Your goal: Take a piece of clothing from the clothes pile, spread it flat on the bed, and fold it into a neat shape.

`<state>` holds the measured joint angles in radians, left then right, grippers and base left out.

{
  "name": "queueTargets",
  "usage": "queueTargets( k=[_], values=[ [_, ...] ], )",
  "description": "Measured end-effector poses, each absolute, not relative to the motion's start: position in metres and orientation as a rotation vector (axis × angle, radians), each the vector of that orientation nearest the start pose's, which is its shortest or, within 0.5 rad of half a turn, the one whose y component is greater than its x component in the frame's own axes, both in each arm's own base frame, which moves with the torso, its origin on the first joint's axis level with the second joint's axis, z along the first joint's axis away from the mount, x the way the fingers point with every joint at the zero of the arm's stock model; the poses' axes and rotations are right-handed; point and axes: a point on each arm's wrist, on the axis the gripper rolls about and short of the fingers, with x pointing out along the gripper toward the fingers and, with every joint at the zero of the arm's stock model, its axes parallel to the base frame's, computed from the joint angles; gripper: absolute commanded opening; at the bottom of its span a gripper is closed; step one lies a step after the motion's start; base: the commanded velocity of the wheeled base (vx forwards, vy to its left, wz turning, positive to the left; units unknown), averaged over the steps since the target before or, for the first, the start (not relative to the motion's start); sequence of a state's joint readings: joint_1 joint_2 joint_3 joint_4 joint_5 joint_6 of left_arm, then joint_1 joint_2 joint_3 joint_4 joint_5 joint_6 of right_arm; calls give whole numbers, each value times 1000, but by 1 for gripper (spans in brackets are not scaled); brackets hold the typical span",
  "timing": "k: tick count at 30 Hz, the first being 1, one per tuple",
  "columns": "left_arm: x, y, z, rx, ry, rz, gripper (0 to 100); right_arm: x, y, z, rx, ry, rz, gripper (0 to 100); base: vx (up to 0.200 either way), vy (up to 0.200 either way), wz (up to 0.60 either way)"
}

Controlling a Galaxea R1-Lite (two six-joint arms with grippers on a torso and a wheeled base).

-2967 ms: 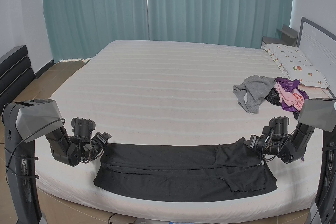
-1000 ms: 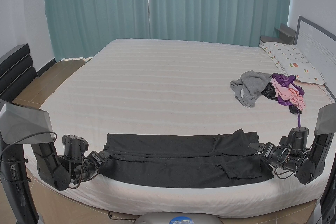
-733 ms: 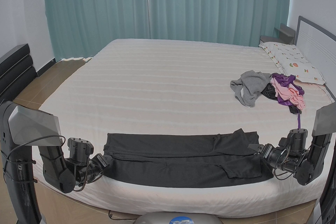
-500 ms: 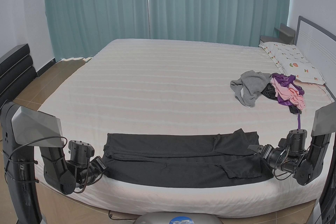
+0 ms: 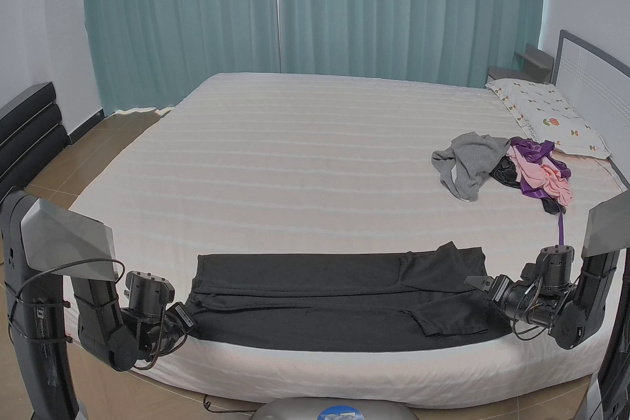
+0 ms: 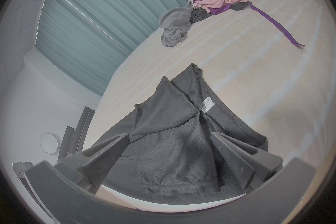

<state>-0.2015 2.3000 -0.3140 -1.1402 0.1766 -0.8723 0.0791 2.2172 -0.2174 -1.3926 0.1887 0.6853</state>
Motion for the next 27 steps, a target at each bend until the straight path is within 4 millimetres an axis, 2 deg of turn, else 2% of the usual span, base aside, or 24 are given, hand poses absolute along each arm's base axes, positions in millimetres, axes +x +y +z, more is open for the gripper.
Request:
queueTargets(
  k=[1,12,21,27],
  values=[
    [261,-49,-43,-663,777,336,100,259,25,-10,692,676,40,100,0,0,0],
    [265,-46,-32,-692,719,318,100,258,26,-11,687,685,43,100,0,0,0],
    [272,-35,9,-763,597,241,100,259,26,-10,687,679,46,100,0,0,0],
    [285,-52,22,-761,607,163,100,259,26,-9,688,678,47,100,0,0,0]
  ],
)
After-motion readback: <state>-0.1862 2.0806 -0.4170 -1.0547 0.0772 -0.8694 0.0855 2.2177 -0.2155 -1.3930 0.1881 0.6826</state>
